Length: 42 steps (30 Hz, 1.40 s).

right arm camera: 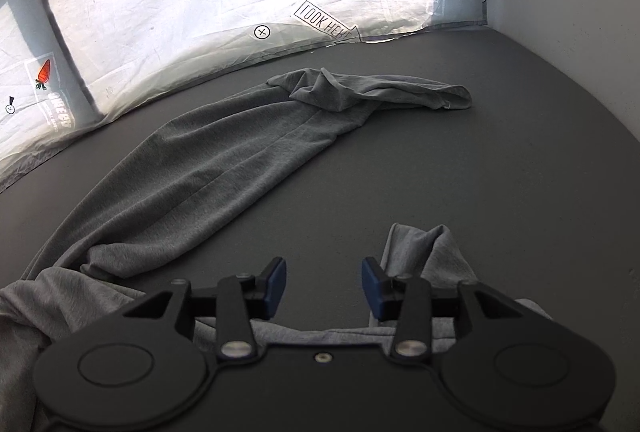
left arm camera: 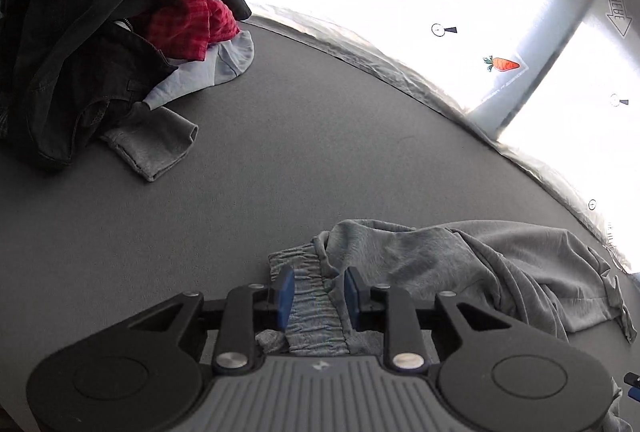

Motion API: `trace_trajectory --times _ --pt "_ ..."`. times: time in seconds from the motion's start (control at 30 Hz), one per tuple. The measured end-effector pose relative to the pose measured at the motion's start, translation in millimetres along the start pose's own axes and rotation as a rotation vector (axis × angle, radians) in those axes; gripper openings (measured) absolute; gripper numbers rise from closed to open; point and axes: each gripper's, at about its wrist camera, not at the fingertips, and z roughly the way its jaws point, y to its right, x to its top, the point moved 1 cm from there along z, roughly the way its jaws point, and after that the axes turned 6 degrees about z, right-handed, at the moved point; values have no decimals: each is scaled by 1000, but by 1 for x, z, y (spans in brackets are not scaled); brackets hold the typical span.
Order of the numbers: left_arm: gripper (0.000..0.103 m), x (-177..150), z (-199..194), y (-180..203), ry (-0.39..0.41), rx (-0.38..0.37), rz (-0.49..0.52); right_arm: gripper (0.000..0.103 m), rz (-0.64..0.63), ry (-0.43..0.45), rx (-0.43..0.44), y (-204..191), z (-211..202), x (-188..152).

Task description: Fold clothes

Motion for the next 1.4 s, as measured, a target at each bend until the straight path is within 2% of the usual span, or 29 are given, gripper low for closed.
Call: trace_trajectory --times 0.1,0.27,0.37,0.43,0.67,0.83,0.97,1.03,1.13,1.27,1.33,1.4 --pt "39 3 25 -2 -47 35 23 45 52 5 -77 14 5 -2" --pt "45 3 59 -4 -136 45 76 54 100 32 -212 41 2 -8" --pt "48 2 68 -2 -152 40 114 55 116 3 -247 58 5 -14" --pt "52 0 72 -2 -151 32 96 55 124 -16 -266 67 6 -18" --pt "55 -11 76 -6 -159 -1 -12 63 90 -68 -224 77 -2 -35" --pt "60 -15 74 -1 -154 3 -10 64 283 -83 -175 102 0 -33" --pt "59 -19 73 9 -175 -3 51 64 349 -84 -181 111 2 -32" --pt "59 -22 71 13 -182 -10 74 64 357 -73 -203 114 1 -32" --pt "59 -27 69 14 -179 -11 81 65 304 -55 -246 112 0 -31" --pt "58 -26 70 17 -186 -1 85 65 318 -60 -233 116 4 -30" --pt "50 -27 69 20 -180 10 109 60 330 -60 -219 117 6 -31" --pt "43 -29 68 21 -162 26 121 43 305 -45 -200 115 5 -31"
